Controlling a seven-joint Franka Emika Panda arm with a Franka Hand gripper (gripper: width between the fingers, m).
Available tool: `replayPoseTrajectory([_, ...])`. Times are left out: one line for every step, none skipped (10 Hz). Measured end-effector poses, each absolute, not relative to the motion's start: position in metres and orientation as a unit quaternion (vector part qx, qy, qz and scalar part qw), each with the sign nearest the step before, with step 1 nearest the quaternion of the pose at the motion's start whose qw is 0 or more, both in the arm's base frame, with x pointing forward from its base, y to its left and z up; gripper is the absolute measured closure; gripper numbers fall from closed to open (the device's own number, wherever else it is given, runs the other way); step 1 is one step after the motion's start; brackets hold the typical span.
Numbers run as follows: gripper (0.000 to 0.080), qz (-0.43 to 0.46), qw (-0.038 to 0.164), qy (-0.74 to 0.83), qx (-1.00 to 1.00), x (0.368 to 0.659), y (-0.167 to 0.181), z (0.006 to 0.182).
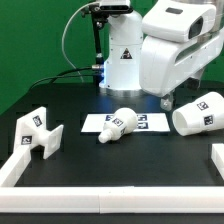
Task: Assemble lamp
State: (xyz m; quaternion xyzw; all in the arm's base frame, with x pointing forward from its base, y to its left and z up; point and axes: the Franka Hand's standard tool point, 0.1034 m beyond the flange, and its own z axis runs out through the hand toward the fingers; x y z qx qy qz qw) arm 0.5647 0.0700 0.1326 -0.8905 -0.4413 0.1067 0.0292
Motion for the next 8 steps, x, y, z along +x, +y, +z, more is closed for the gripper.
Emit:
replayPoseTrajectory([0.0100,0.111,0.030,-0.441,-0.890,0.565,0.070,0.133])
replayPoseTrajectory([0.0100,0.111,0.030,-0.441,-0.890,0.565,0.070,0.133])
replayPoseTrajectory([0.0100,0.111,0.030,-0.441,-0.890,0.565,0.070,0.133])
replayPoseTrajectory([0.0100,0.110,0.030,-0.441,-0.890,0.565,0.070,0.133])
replayPoseTrajectory([0.0100,0.110,0.030,-0.441,-0.890,0.565,0.070,0.133])
replayPoseTrajectory([0.0100,0.111,0.031,-0.441,-0.890,0.564,0.068,0.132])
replayPoseTrajectory([0.0100,0.115,0.032,-0.452,-0.884,0.559,0.056,0.129])
replayPoseTrajectory([0.0100,0.120,0.032,-0.455,-0.882,0.551,0.037,0.128])
